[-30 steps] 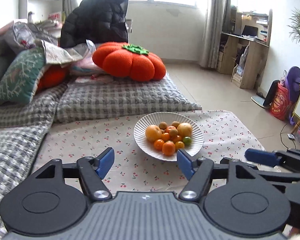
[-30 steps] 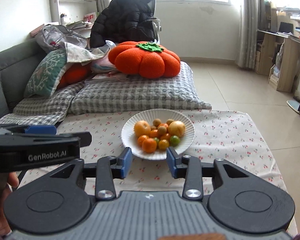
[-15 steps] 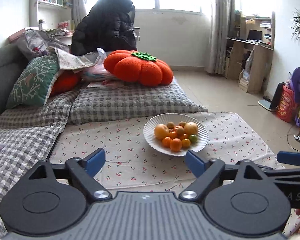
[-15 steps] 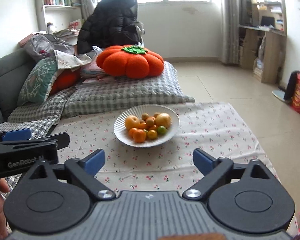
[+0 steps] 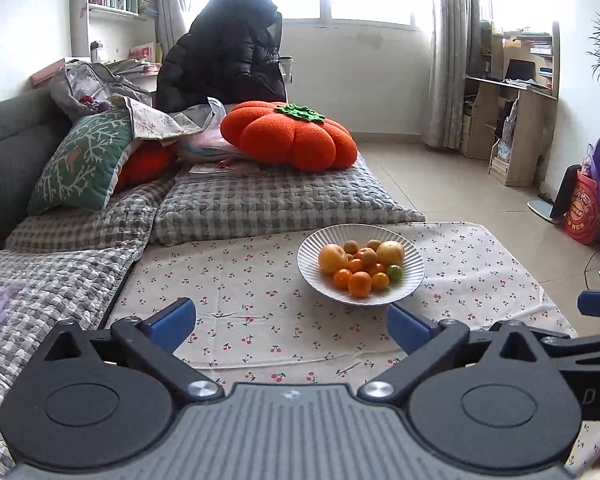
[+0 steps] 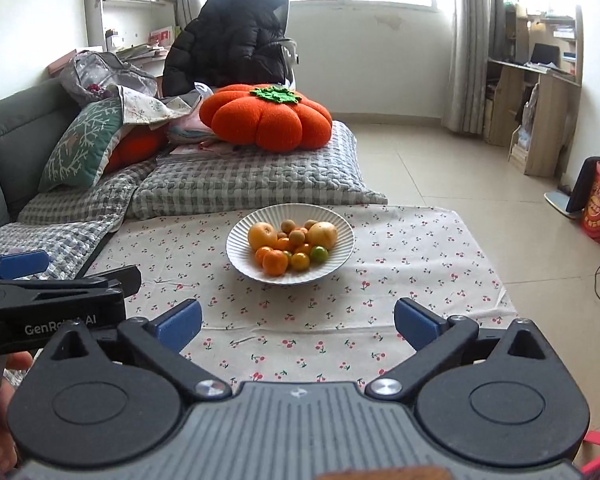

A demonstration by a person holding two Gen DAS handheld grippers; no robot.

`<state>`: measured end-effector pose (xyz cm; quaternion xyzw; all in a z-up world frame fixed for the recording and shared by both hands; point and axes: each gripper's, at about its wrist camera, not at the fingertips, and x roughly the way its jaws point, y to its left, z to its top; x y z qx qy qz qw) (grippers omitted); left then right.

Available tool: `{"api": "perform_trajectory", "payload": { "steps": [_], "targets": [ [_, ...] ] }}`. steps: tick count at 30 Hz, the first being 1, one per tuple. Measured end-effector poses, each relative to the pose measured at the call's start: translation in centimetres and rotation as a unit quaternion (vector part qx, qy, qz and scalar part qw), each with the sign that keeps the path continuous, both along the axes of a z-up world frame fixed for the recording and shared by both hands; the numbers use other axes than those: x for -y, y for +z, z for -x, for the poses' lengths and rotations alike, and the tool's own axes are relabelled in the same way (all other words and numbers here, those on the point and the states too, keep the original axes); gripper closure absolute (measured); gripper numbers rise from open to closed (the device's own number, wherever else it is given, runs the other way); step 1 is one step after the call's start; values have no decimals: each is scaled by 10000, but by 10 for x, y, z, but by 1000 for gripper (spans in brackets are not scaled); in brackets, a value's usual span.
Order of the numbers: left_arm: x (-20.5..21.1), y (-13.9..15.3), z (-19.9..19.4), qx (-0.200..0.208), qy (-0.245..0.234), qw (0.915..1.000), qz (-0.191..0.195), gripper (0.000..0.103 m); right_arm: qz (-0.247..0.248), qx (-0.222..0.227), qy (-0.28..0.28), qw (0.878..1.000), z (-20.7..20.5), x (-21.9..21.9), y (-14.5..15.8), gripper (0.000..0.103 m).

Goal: Organize fruits

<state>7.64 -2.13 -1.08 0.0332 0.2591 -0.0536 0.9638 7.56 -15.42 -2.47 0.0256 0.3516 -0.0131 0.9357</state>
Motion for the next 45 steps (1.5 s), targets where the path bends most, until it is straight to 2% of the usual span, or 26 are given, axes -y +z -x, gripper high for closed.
{"api": "perform_trajectory", "payload": {
  "steps": [8, 15, 18, 25, 30, 45],
  "targets": [
    [-4, -4, -4, -147, 60, 9996, -215, 9, 120, -75, 65, 9999, 0, -10, -2, 0],
    [-11, -8, -6, -367, 71, 9993, -100, 9, 262, -44, 138, 9996, 3, -17, -2, 0],
    [-10, -7, -5, -353, 21, 9994, -21, 9, 266, -89, 85, 9996, 2, -14, -2, 0],
    [-4, -8, -2, -326, -89, 9994, -122, 9, 320, -155, -14, 9994, 2, -14, -3, 0],
    [-6, -10, -5, -445, -68, 9990, -66, 9, 359, -227, -26, 9991, 1, -16, -5, 0],
    [-7, -10, -4, -448, -10, 9990, -55, 9, 400, -233, -46, 9989, 1, -18, -6, 0]
  ]
}}
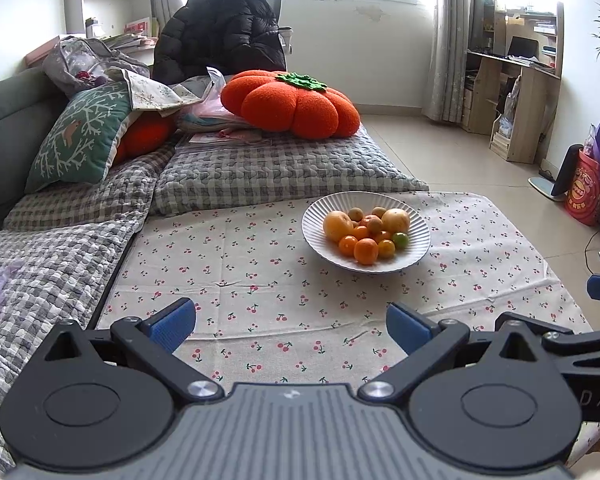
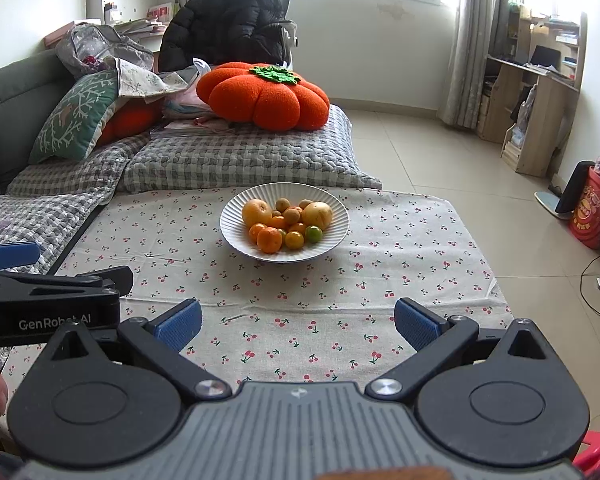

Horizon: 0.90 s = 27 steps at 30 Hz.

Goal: Organize fruits

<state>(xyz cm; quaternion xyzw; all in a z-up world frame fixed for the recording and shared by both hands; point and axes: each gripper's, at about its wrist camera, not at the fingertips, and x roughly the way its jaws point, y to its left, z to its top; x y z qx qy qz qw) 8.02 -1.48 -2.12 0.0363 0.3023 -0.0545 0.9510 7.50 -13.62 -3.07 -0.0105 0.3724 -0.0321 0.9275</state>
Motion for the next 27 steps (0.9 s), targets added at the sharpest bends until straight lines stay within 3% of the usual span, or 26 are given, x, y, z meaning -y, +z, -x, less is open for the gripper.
{"api": "perform_trajectory", "payload": {
  "steps": [27],
  "targets": [
    [1, -4, -2, -160, 28, 9999, 20, 9, 32, -21, -9, 10000, 0, 0, -1, 0]
  ]
}}
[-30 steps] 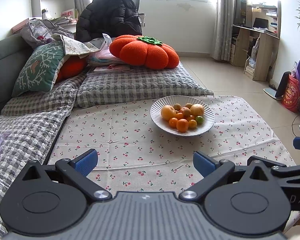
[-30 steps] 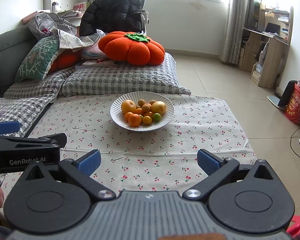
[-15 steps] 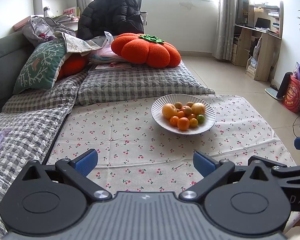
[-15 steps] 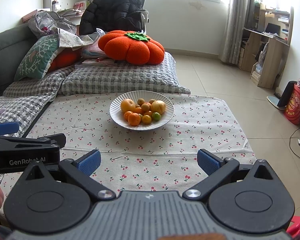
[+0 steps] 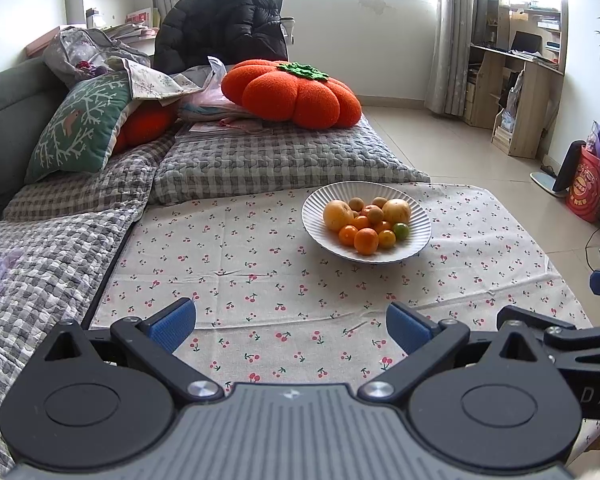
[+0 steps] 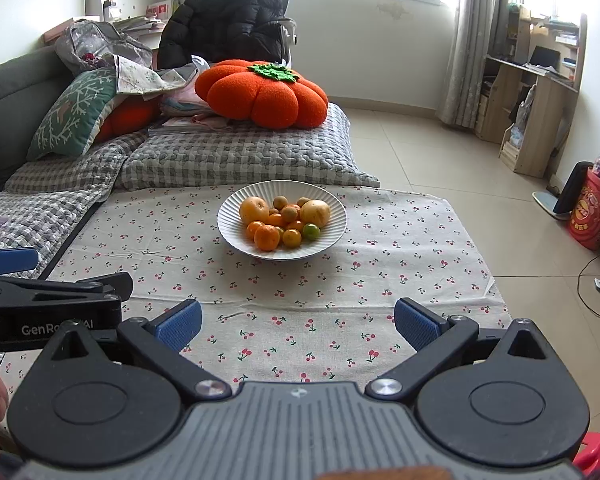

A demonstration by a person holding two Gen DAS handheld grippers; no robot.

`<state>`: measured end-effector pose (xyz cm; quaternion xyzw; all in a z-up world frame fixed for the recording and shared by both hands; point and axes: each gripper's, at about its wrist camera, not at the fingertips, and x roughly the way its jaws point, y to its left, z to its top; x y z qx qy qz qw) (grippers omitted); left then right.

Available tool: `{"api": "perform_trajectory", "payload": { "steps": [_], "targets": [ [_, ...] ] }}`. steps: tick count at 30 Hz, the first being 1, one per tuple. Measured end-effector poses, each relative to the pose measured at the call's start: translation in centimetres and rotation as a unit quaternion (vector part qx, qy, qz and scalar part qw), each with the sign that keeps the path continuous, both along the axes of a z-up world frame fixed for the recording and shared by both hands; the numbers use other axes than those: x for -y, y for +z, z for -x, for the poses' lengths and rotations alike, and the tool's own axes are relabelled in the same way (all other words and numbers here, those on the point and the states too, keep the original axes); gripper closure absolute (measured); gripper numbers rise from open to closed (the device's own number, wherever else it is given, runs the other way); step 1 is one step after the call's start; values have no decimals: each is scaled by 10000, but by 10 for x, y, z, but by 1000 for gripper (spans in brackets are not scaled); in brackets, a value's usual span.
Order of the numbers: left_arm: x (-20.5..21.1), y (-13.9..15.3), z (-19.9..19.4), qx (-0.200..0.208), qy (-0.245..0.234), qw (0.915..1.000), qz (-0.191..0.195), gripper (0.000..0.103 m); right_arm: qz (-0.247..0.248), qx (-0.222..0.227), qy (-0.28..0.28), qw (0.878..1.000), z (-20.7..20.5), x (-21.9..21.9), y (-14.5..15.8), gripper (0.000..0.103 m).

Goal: Organize fruits

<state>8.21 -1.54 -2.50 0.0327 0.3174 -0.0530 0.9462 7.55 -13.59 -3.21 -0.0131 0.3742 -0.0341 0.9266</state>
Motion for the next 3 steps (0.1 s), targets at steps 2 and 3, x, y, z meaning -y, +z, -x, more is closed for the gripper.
{"api": "perform_trajectory", "payload": {
  "steps": [2, 3],
  "targets": [
    [0, 0, -1, -10, -1, 10000, 5, 9, 1, 0, 2, 10000, 0, 0, 0, 0],
    [0, 0, 0, -13, -1, 10000, 5, 9, 1, 0, 2, 10000, 0, 0, 0, 0]
  ]
}}
